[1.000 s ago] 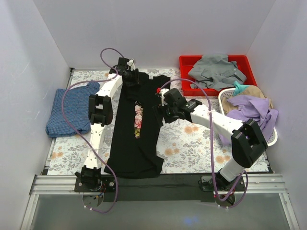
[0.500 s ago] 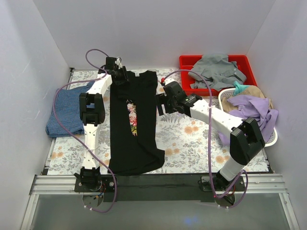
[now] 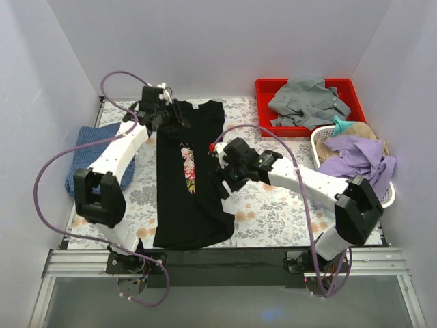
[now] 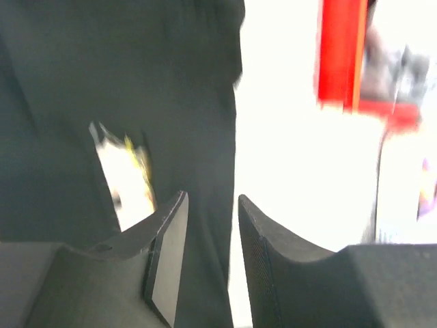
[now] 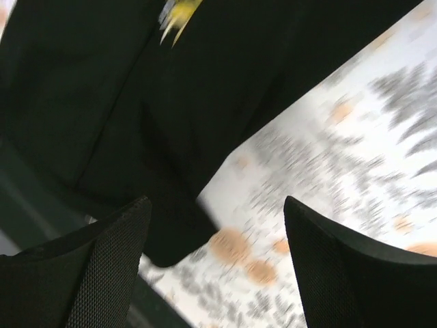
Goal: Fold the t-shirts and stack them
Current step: Fold the tshirt
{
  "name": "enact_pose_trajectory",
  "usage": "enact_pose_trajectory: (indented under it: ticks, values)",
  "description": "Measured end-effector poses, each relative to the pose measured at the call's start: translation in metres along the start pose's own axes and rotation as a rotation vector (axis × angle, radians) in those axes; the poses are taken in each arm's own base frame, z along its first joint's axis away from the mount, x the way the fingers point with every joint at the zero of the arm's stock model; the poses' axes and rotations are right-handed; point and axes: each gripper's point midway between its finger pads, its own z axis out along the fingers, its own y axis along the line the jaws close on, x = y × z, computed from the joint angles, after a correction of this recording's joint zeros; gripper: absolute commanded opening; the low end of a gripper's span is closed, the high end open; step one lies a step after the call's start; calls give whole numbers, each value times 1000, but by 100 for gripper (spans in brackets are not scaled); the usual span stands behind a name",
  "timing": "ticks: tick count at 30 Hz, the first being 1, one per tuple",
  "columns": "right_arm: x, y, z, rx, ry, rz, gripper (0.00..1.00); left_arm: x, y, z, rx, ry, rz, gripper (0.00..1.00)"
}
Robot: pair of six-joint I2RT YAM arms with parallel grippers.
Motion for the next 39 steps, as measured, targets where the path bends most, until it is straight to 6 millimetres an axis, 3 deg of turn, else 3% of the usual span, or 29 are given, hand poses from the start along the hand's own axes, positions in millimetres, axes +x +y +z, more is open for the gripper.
enact_pose_trajectory:
  ticks: [3,6,9,12,14,17,26,39]
  values:
    - [46,31,-15,-42,80,-46,79,79,-13,-33,-13,101,4,34]
    - [82,49,-26,-67,124,-54,76,164,-12,-43,-29,253,-2,33]
    - [111,50,-28,-56,164,-20,76,227,12,-45,-99,385,-32,33]
    - [143,46,-24,-34,206,20,77,261,35,-48,-170,451,-58,33]
    - [163,40,-24,-11,227,56,77,271,44,-50,-200,464,-71,33]
    - [172,35,-21,7,197,103,78,272,49,-53,-213,443,-76,33]
    - [154,43,-9,-109,-26,297,77,262,56,-54,-242,364,-66,33]
    - [155,75,3,-307,-47,429,70,257,60,-52,-256,329,-60,33]
